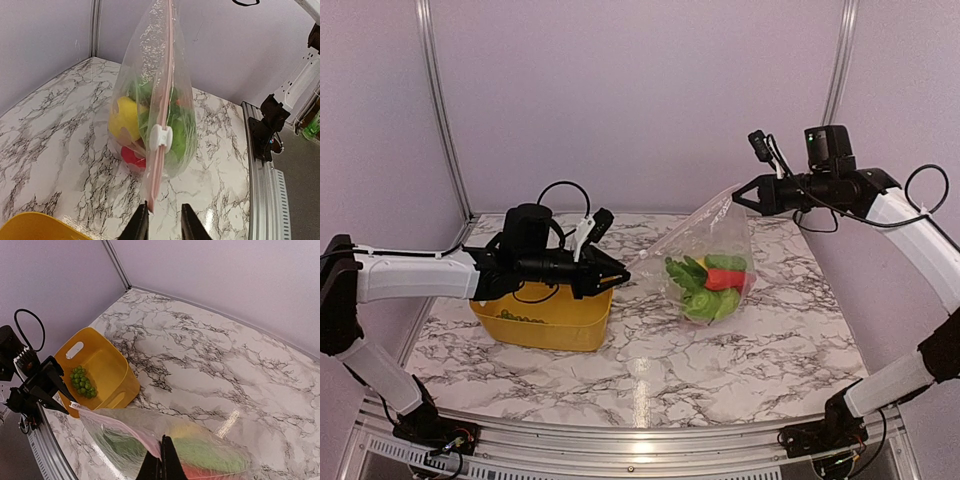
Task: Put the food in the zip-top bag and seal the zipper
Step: Place the zipper food storage bag at the center of the board, then reset both arms
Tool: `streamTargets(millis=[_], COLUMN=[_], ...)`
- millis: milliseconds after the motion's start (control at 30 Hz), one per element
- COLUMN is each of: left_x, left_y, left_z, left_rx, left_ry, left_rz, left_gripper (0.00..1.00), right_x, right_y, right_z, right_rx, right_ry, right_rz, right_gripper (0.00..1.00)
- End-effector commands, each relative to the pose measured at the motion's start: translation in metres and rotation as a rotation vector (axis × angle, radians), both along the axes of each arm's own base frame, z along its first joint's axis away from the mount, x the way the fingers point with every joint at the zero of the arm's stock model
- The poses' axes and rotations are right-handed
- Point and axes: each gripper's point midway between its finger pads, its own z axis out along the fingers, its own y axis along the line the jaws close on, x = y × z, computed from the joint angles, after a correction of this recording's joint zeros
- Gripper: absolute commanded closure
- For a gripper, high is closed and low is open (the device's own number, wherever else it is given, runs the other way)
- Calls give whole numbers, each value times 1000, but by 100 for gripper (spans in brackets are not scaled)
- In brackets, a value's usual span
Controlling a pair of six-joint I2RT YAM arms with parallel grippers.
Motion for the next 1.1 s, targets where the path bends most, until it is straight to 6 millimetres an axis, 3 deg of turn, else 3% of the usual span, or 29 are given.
streamTargets(millis=[0,67,167,300,500,567,633,700,767,900,1067], left_x=[-2,1,8,15,25,34,44,55,65,76,77], left_y=[6,8,14,32,59,68,78,90,105,137,165], left_z=[10,17,28,40,60,67,77,86,93,108,124], left_rx=[-9,-18,-24,-43,-60,-55,-48,-35,-18,44,94], left_ry=[-20,-40,-63,-80,-104,-106,-107,-106,-106,-108,-133], left_rz=[5,28,83,177,321,397,476,564,660,828,944], left_gripper=[65,59,50,42,32,27,21,14,2,1,1], right_x=[3,5,4,4,10,19,28,40,52,56,39], right_y=[3,2,3,3,2,-3,-11,-26,-48,-90,-104], right_z=[19,16,15,18,46,61,75,81,70,51,71], right_rx=[56,55,57,65,88,84,73,63,36,-46,-29], right_ry=[-41,-26,-14,-1,-31,-53,-77,-89,-59,-32,-155], right_rz=[15,-1,-1,-1,-34,-79,-152,-269,-426,-669,-689], right_gripper=[100,98,74,50,34,22,3,1,1,2,1])
